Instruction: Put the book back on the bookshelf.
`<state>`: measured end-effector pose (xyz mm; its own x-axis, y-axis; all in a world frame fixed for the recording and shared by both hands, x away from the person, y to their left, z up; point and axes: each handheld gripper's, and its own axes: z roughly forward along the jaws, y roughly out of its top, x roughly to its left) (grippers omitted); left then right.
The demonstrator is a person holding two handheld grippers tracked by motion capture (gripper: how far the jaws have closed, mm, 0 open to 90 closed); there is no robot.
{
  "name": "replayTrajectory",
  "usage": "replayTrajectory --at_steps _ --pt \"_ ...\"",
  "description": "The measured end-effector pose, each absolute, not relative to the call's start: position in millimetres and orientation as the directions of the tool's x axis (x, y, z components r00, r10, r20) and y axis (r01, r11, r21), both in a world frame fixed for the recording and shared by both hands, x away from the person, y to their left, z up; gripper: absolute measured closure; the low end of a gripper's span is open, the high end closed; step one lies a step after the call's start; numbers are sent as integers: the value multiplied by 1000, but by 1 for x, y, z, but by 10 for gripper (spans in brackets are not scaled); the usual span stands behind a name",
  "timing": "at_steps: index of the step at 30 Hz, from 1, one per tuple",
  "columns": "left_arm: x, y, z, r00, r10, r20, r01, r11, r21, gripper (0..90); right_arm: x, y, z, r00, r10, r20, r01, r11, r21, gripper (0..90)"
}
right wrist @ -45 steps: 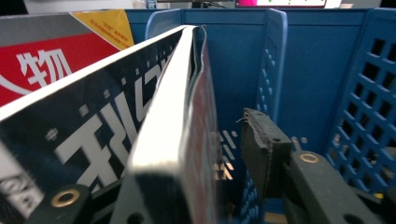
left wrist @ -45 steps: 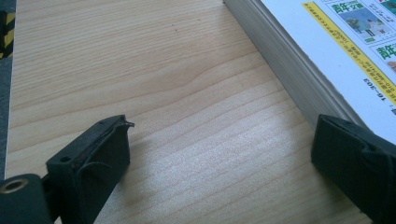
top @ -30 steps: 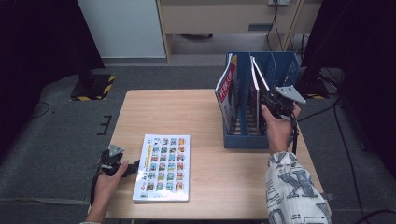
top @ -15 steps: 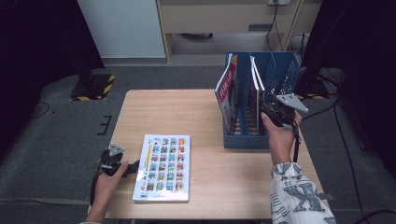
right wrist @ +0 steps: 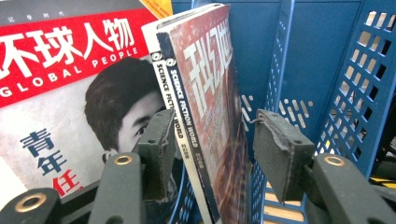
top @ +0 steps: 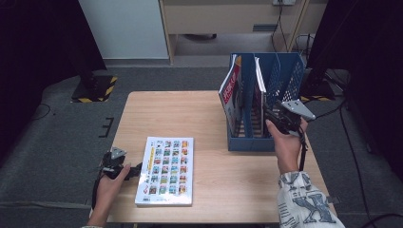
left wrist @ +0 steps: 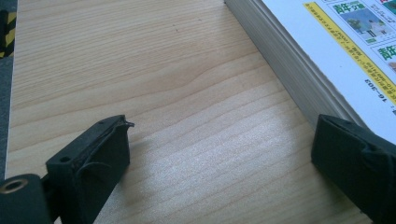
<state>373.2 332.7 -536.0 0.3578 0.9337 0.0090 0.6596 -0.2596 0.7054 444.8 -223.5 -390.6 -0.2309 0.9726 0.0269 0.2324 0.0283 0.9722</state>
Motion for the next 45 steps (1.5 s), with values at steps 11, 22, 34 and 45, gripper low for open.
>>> replayTrajectory --at_steps 11,22,34,45 --pt "373 333 -536 358 934 9 660 -260 705 36 440 -226 -391 -238 970 45 236 13 972 481" --pt "373 333 -536 358 934 9 660 -260 705 36 437 -222 -390 -260 964 58 232 4 973 413" --pt "373 333 -536 358 934 9 660 -260 705 36 420 -208 -389 -297 951 86 243 -12 970 268" --pt "373 333 -536 359 933 9 660 -261 705 36 400 -178 -403 -402 909 113 270 0 963 191"
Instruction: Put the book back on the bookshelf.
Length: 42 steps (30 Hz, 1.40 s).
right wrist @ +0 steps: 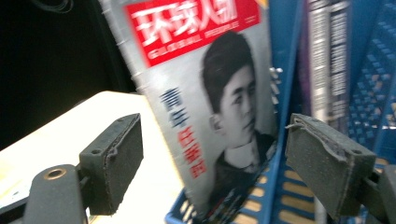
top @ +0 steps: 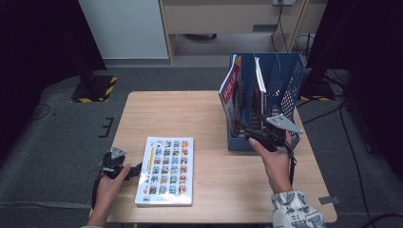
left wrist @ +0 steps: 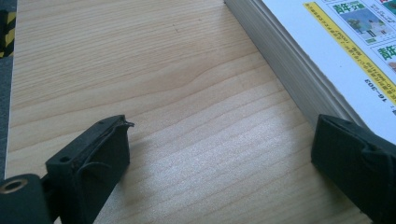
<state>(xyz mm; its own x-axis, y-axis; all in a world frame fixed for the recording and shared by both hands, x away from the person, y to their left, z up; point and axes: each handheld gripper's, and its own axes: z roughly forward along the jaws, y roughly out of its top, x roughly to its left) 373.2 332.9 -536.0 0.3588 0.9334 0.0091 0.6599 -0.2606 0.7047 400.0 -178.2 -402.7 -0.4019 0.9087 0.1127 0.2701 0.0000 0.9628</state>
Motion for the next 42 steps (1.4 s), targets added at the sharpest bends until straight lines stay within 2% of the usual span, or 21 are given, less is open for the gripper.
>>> replayTrajectory --at_steps 17,19,25,28,30,34,38,42 --pt "373 333 -536 346 938 3 664 -247 706 32 392 -105 -445 -581 809 93 316 119 941 117" --pt "372 333 -536 351 936 0 662 -248 707 34 392 -94 -450 -611 787 91 327 146 934 127" --pt "374 334 -534 363 932 -18 650 -239 721 63 382 -61 -469 -699 714 35 314 263 912 228" --pt "372 333 -529 372 928 -4 639 -253 727 91 378 -48 -479 -729 685 16 328 329 886 234" --pt "371 333 -525 366 931 -2 627 -245 740 103 377 -43 -485 -736 677 16 337 346 876 279" --pt "369 331 -515 381 923 -53 610 -208 765 111 377 -37 -494 -748 663 27 365 377 851 298" --pt "369 323 -510 415 905 -96 604 -195 773 115 383 -30 -508 -753 658 26 386 409 827 299" --pt "366 311 -507 456 882 -120 604 -207 770 84 387 -21 -519 -753 653 80 425 390 817 293"
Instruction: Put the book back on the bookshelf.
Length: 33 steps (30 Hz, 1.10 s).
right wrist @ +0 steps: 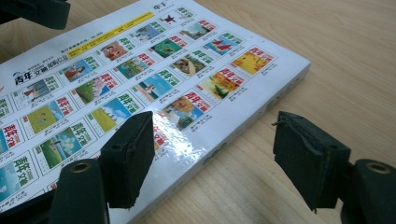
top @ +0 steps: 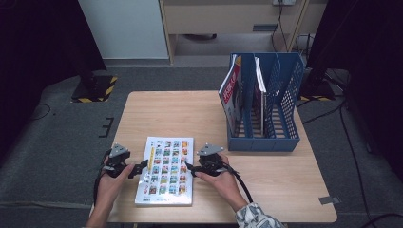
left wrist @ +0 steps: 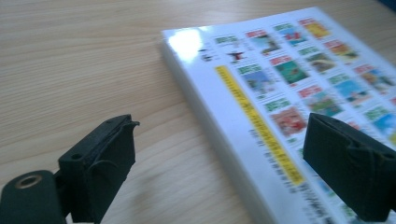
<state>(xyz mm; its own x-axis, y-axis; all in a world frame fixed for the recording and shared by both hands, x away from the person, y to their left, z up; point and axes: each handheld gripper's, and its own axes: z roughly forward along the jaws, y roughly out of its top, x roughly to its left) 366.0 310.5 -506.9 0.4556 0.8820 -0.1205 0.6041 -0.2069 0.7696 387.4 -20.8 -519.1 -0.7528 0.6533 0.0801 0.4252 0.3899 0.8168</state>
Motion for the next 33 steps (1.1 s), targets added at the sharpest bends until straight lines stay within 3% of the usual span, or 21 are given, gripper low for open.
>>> replayTrajectory --at_steps 12,30,33 --pt "367 293 -518 504 848 -164 654 -251 714 200 383 -9 -532 -776 615 138 463 409 786 249" --pt "373 287 -529 483 850 -209 671 -206 712 155 384 -5 -538 -727 637 257 563 338 754 229" --pt "372 288 -525 461 867 -192 670 -198 715 223 383 -5 -538 -726 638 255 561 337 756 229"
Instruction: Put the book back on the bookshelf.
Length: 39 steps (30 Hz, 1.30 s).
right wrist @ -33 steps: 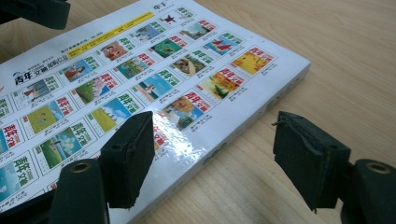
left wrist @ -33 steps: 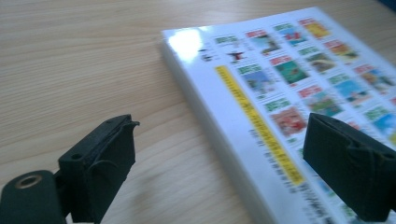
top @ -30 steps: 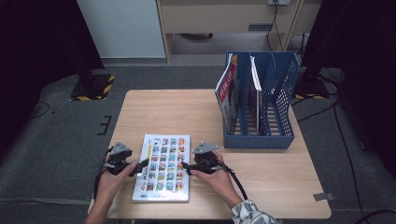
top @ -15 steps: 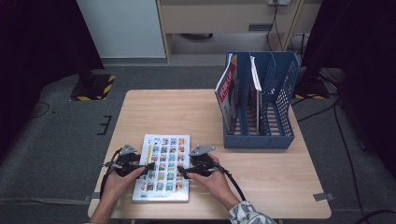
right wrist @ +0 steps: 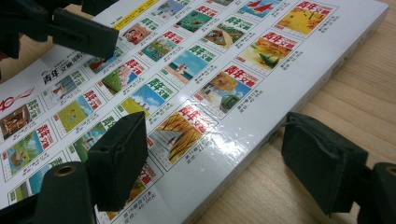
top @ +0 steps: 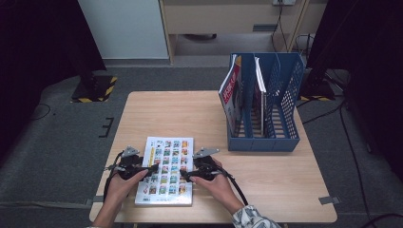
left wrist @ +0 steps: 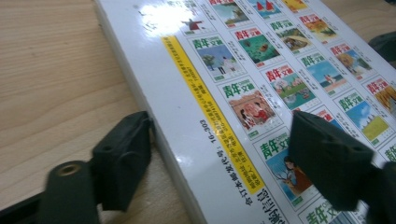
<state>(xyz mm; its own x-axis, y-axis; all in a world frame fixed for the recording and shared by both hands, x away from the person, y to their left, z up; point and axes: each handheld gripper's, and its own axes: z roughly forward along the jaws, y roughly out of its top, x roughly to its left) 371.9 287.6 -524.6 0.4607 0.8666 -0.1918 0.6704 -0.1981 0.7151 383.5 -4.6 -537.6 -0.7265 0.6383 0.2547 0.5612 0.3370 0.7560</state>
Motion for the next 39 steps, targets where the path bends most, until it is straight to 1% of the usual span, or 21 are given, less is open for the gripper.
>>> replayTrajectory --at_steps 2,4,8,10,13,14,15,18,20,22,27,28,33,34,36,39 --pt "370 290 -520 449 873 -192 667 -183 723 293 383 -5 -538 -726 639 255 562 336 756 230" --pt "367 292 -515 435 873 -220 659 -142 738 359 383 -5 -538 -725 639 255 562 335 756 230" --pt "362 295 -505 439 869 -228 649 -132 750 469 382 -4 -538 -720 644 258 565 329 756 231" --pt "359 296 -502 457 857 -237 647 -138 750 524 382 -4 -538 -721 643 257 565 331 756 230" --pt "357 294 -499 492 821 -289 658 -134 741 606 382 -4 -537 -719 644 261 570 331 752 230" --pt "357 292 -500 505 809 -300 662 -140 737 617 382 -4 -537 -719 644 261 570 331 752 230" --pt "358 288 -501 512 808 -291 663 -157 732 620 382 -5 -537 -721 643 259 568 334 752 230" --pt "363 276 -505 517 819 -248 661 -197 724 573 382 -4 -537 -721 642 261 569 332 752 229" --pt "367 271 -509 517 822 -239 664 -209 718 571 382 -5 -537 -722 642 260 568 333 753 229" --pt "368 268 -513 509 830 -227 662 -210 719 612 382 -5 -538 -722 642 259 567 334 753 229" --pt "363 270 -508 510 827 -236 632 -175 755 780 382 -5 -538 -724 639 259 566 336 753 222" --pt "362 269 -506 512 826 -236 626 -170 761 797 381 -5 -537 -725 638 261 567 336 752 219" --pt "354 265 -495 537 816 -215 573 -166 803 849 381 -5 -537 -733 631 254 560 347 752 205" --pt "353 263 -492 544 815 -199 558 -174 811 851 381 -5 -538 -735 629 253 558 348 753 200" --pt "350 260 -486 556 816 -159 532 -202 822 852 381 -4 -538 -742 619 256 555 354 752 162" --pt "346 257 -480 568 811 -140 502 -207 839 853 381 -4 -538 -746 611 264 556 355 752 142"
